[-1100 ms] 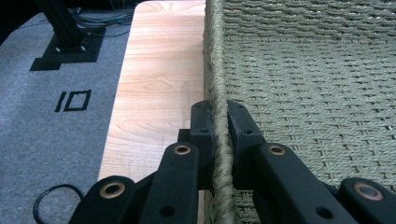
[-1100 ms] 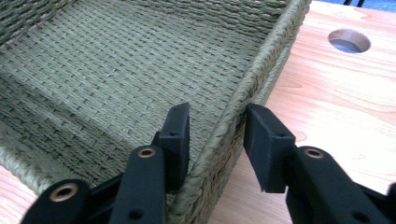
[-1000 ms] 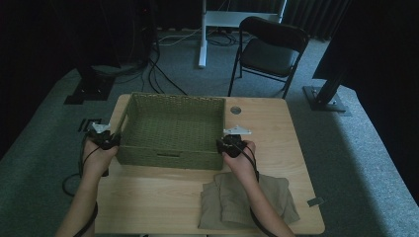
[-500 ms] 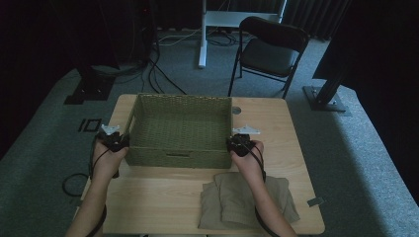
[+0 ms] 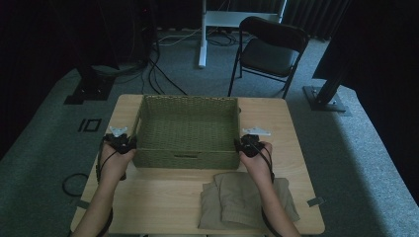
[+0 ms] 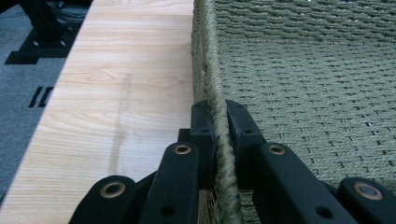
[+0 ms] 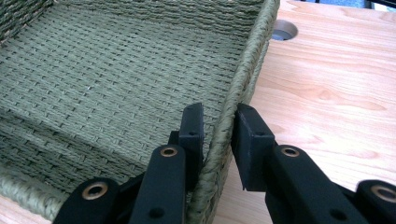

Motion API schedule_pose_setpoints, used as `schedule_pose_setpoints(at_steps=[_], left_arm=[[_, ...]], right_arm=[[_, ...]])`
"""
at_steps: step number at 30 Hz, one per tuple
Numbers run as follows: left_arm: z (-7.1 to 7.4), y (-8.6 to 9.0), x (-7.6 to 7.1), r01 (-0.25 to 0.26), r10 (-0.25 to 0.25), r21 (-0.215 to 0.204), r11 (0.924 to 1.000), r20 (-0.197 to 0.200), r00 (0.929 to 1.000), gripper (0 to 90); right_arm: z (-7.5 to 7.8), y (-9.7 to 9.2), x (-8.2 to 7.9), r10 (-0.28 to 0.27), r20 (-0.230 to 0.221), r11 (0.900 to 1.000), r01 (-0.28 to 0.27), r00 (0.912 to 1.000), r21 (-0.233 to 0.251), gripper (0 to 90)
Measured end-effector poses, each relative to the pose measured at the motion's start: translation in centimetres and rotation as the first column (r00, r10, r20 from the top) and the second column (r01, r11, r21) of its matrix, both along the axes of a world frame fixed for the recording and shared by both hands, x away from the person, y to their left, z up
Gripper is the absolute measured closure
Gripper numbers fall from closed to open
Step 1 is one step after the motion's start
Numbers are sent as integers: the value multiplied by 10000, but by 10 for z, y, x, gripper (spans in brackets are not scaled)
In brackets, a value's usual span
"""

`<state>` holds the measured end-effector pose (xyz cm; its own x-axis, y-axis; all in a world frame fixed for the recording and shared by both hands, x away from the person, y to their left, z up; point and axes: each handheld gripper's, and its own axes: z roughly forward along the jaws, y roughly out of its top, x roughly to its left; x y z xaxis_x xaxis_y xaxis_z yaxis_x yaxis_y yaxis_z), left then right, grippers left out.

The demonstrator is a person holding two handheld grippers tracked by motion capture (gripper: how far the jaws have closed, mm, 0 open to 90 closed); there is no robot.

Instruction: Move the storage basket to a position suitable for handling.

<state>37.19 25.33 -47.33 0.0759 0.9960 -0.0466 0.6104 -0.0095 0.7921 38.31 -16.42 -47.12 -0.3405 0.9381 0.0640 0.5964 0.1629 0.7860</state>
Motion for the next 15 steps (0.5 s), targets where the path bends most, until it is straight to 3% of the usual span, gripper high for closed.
schedule_pose_setpoints(at_steps=[4,8,13,15], left_arm=[[0,-12,0,133,-133,107,9999,36,9999,839],[0,-20,-1,286,-286,170,9994,-15,9996,835],[0,-24,-1,434,-434,171,9989,18,9991,825],[2,-24,-2,718,-719,355,9968,21,9974,785]], right_arm=[[0,-10,-4,-170,14,9997,170,9999,-166,753],[0,-19,-5,-277,-33,9996,277,9996,-19,753],[0,-26,-6,-319,-80,9995,319,9995,-39,752],[1,-28,-6,-276,-166,9996,277,9995,32,739]])
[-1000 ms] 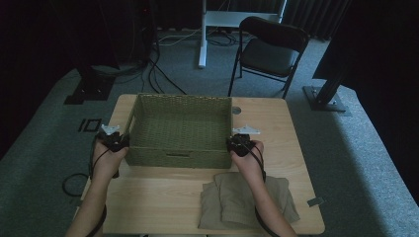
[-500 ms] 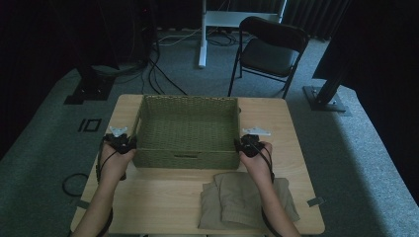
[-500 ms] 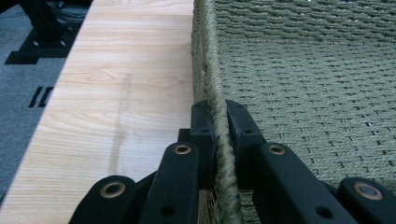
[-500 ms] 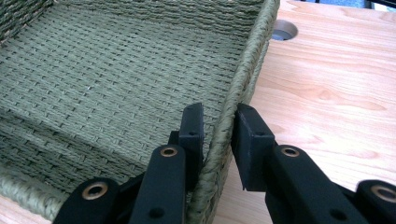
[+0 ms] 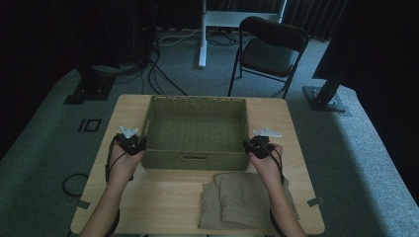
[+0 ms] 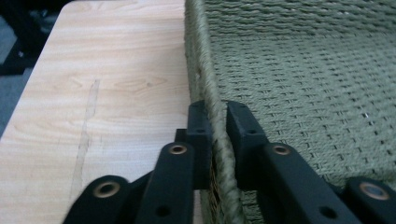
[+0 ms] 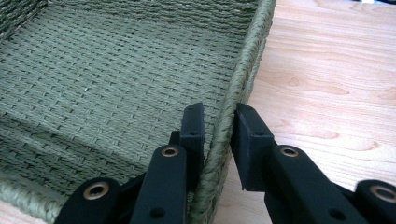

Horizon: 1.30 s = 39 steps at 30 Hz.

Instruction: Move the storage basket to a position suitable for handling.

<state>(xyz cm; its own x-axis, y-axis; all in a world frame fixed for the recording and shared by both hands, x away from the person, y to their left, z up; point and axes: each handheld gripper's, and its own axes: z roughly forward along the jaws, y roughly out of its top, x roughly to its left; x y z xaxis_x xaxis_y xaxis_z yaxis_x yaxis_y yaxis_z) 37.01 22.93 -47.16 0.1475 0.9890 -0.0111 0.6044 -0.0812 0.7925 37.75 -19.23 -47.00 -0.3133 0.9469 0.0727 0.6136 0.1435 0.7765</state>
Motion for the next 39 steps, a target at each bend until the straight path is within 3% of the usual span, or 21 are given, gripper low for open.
schedule_pose_setpoints(at_steps=[2,4,7,8,12,14,17,20,22,23,25,28,29,30,31,32,33,36,39], left_arm=[[2,1,0,275,-274,-84,9996,105,9996,651],[10,3,2,481,-463,-459,9978,403,9981,606],[16,5,7,423,-395,-460,9980,606,9974,544],[21,8,13,451,-400,-514,9977,952,9947,477],[26,9,25,434,-373,-508,9978,1151,9927,412],[25,10,33,384,-347,-314,9988,1122,9931,412],[22,10,42,268,-202,-583,9979,1109,9936,400],[15,9,50,222,-167,-580,9981,934,9955,400],[7,9,56,319,-298,-265,9991,786,9965,400],[7,9,56,319,-298,-265,9991,786,9965,400],[-2,7,58,538,-544,136,9985,535,9971,412],[-7,4,60,636,-636,17,9980,390,9972,442],[-10,3,61,611,-619,276,9978,315,9976,468],[-13,3,61,446,-456,336,9984,291,9985,608],[-13,3,61,446,-456,336,9984,291,9985,651],[-15,4,62,137,-138,12,9999,248,9996,677],[-16,5,63,144,-142,-104,9998,250,9996,702],[-16,3,62,208,-217,271,9994,335,9992,716],[-16,-1,62,418,-423,170,9990,268,9987,791]], right_arm=[[0,-2,1,37,-7,9997,-37,10000,260,694],[4,-4,2,88,152,9992,-93,9998,381,636],[10,-5,3,-72,464,9977,40,9989,681,576],[18,-6,7,-75,727,9971,20,9973,755,514],[29,-3,21,-335,1054,9960,244,9939,865,462],[30,-2,26,-348,1035,9960,260,9940,849,463],[25,3,44,-420,785,9976,375,9960,579,463],[16,8,55,-475,499,9984,460,9976,322,463],[8,11,61,-515,287,9984,509,9983,227,462],[8,11,61,-515,287,9984,509,9983,227,462],[-2,15,63,-649,198,9979,649,9977,45,449],[-6,17,63,-645,142,9979,645,9978,-29,458],[-7,17,62,-636,87,9979,637,9979,-103,481],[-9,16,62,-818,73,9965,819,9966,-174,535],[-9,16,62,-818,73,9965,819,9966,-174,535],[-10,15,61,-1004,-43,9947,1003,9949,-225,613],[-11,14,62,-944,-255,9953,938,9952,-257,625],[-13,13,62,-944,-378,9940,921,9948,-592,695],[-14,14,61,-1325,46,9852,1322,9912,-1089,793]])
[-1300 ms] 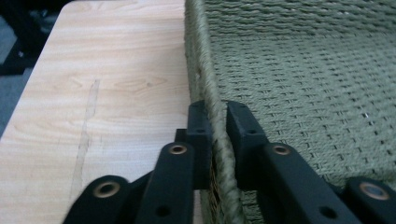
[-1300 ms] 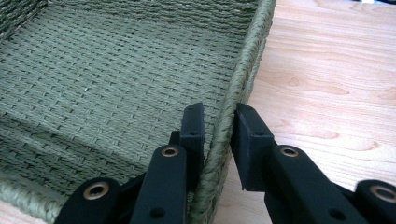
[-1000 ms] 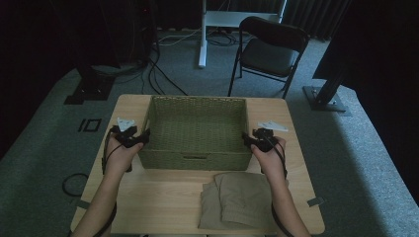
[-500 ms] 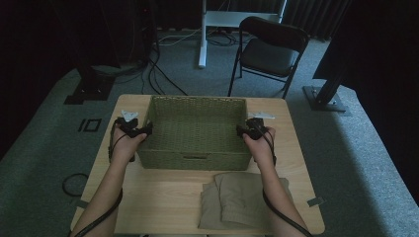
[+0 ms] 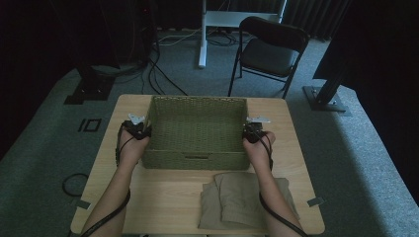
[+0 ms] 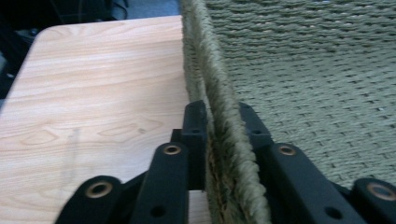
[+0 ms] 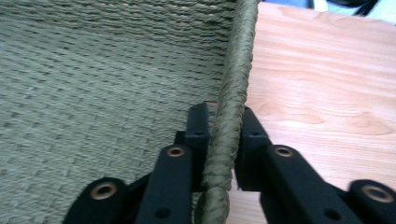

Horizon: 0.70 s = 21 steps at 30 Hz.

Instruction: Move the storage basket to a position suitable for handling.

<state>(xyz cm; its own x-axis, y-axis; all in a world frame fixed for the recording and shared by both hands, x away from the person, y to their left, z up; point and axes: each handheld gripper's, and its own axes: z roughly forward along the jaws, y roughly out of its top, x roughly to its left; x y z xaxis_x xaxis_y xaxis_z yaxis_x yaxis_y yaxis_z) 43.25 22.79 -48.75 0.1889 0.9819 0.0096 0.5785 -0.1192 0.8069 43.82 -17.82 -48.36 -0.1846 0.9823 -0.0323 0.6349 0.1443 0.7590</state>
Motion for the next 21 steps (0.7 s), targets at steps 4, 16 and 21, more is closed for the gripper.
schedule_pose_setpoints(at_steps=[4,16,21], left_arm=[[0,-2,2,14,-14,-58,10000,-18,10000,798],[0,-23,9,134,-134,-99,9999,-47,9999,798],[0,-34,12,245,-245,-100,9996,-41,9997,798]], right_arm=[[0,-1,1,-109,37,9999,109,9999,-61,799],[1,-20,3,-298,-57,9995,297,9995,-65,801],[1,-30,3,-405,-73,9992,405,9992,-36,800]])
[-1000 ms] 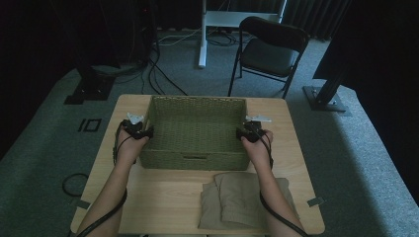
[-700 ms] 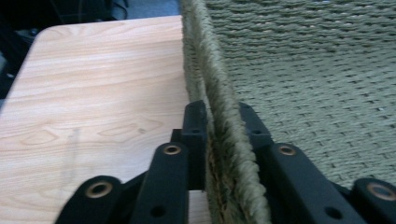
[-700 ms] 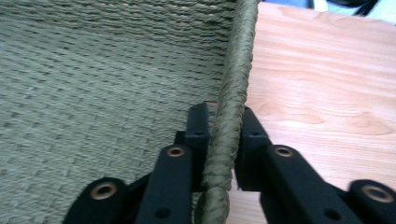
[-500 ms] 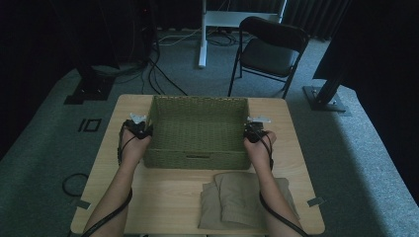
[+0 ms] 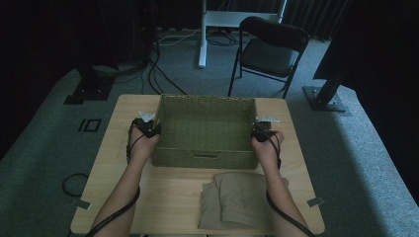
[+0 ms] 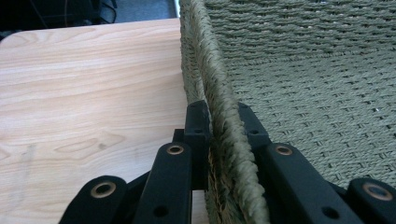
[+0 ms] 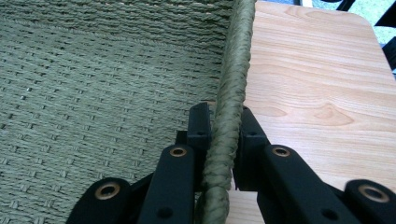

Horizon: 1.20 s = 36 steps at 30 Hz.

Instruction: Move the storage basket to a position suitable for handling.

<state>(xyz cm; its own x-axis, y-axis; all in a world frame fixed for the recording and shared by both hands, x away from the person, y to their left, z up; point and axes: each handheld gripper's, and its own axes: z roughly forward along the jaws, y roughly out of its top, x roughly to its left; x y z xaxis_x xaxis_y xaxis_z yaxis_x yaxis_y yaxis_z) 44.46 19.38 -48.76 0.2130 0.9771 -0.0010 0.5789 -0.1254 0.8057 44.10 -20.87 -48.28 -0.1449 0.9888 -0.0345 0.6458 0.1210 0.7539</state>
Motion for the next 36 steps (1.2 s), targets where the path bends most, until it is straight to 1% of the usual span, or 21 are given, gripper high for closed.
schedule_pose_setpoints(at_steps=[6,11,15,22,29,36], left_arm=[[0,-16,4,142,-142,152,9998,-1,9999,798],[0,-28,6,223,-223,19,9997,-47,9997,806],[0,-39,7,279,-279,20,9996,-121,9995,818],[0,-58,10,357,-357,-16,9994,-127,9993,818],[0,-70,14,414,-414,-12,9991,-163,9990,818],[0,-80,16,429,-428,21,9991,-219,9988,818]], right_arm=[[0,-16,0,-140,-38,9999,140,9999,56,799],[0,-28,0,-204,-50,9998,204,9998,23,800],[0,-39,1,-238,-52,9997,238,9997,68,799],[1,-57,2,-346,-129,9993,348,9993,96,799],[1,-71,3,-445,-201,9988,449,9988,185,797],[1,-82,6,-421,-210,9989,425,9989,175,796]])
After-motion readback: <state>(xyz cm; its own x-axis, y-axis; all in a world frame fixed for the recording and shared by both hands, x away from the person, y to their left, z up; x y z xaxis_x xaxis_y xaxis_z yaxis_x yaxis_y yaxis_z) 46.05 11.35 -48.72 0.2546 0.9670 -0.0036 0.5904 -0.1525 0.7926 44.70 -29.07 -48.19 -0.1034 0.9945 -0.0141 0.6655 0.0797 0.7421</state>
